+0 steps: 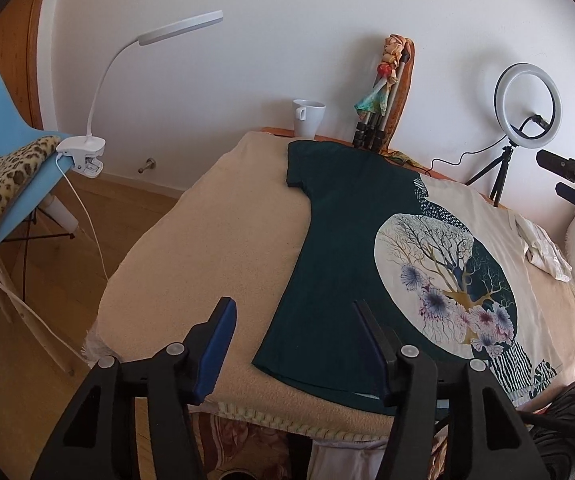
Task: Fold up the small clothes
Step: 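Move left tool to the dark-green hem while right tool reaches the dark-green shoulder, then close left gripper on the dark-green hem while right gripper closes on the shoulder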
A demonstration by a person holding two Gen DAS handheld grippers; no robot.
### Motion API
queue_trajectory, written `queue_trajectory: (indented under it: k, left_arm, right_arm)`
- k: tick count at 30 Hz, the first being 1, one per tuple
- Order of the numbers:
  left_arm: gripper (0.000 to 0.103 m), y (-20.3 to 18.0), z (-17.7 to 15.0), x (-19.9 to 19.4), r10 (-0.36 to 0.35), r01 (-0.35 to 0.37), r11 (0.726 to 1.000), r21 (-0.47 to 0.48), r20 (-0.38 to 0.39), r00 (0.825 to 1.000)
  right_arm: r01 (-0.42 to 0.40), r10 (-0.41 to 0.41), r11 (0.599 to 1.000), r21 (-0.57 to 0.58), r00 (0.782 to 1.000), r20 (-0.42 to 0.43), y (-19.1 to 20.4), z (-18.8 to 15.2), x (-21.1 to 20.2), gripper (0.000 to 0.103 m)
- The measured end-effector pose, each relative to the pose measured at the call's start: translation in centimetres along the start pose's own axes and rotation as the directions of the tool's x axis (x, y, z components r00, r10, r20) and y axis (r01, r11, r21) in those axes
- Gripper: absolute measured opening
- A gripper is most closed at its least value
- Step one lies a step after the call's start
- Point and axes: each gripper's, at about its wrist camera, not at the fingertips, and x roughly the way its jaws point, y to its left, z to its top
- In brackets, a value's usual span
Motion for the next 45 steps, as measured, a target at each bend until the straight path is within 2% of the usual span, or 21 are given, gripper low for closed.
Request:
queue_trajectory:
  k: [4,8,13,19,27,31,35,38,42,45]
  left_arm:
    - [0.038,1.0,-1.1,1.6,-0.06,0.058,0.998,-0.036,-0.053,0.997]
    - [0.037,1.7,-1.9,2.6,-0.099,0.095,0.994,-0.06,-0.067,0.993]
    - [0.033,2.1,-2.5,3.4,-0.13,0.125,0.99,-0.061,-0.075,0.989]
    - [0.029,3.2,-3.0,4.5,-0.144,0.137,0.988,-0.075,-0.088,0.986]
    - [0.028,4.1,-3.4,7.1,-0.121,0.109,0.989,-0.097,-0.126,0.985]
    - [0.028,4.8,-3.4,7.9,-0.154,0.135,0.981,-0.142,-0.126,0.98]
    - [0.027,4.2,-3.3,8.2,-0.166,0.152,0.982,-0.117,-0.121,0.979]
    - [0.016,3.9,-3.2,8.3,-0.195,0.182,0.978,-0.106,-0.127,0.973]
    - [0.007,4.2,-3.1,8.7,-0.215,0.2,0.972,-0.12,-0.131,0.968]
    - [0.003,4.7,-3.0,8.8,-0.25,0.229,0.959,-0.164,-0.124,0.96]
  right_arm:
    - [-0.064,0.063,0.998,-0.026,0.997,-0.037,2.0,1.7,3.9,0.093]
    - [-0.144,0.142,0.99,-0.008,0.985,-0.096,4.0,3.9,7.9,0.079]
    - [-0.202,0.202,0.979,0.015,0.967,-0.158,6.6,6.0,12.5,0.072]
    - [-0.274,0.278,0.96,0.049,0.925,-0.261,9.1,7.5,17.6,0.059]
    - [-0.294,0.283,0.956,0.017,0.904,-0.319,12.6,8.7,22.8,0.058]
    - [-0.274,0.263,0.962,0.019,0.9,-0.348,14.0,8.9,25.9,0.058]
    - [-0.254,0.234,0.967,0.0,0.893,-0.385,15.9,9.0,29.2,0.058]
    - [-0.252,0.222,0.968,-0.019,0.883,-0.413,17.8,8.7,32.0,0.058]
    - [-0.245,0.205,0.969,-0.03,0.868,-0.453,19.9,8.0,35.8,0.058]
    - [-0.224,0.181,0.974,-0.034,0.86,-0.476,20.9,7.2,38.7,0.057]
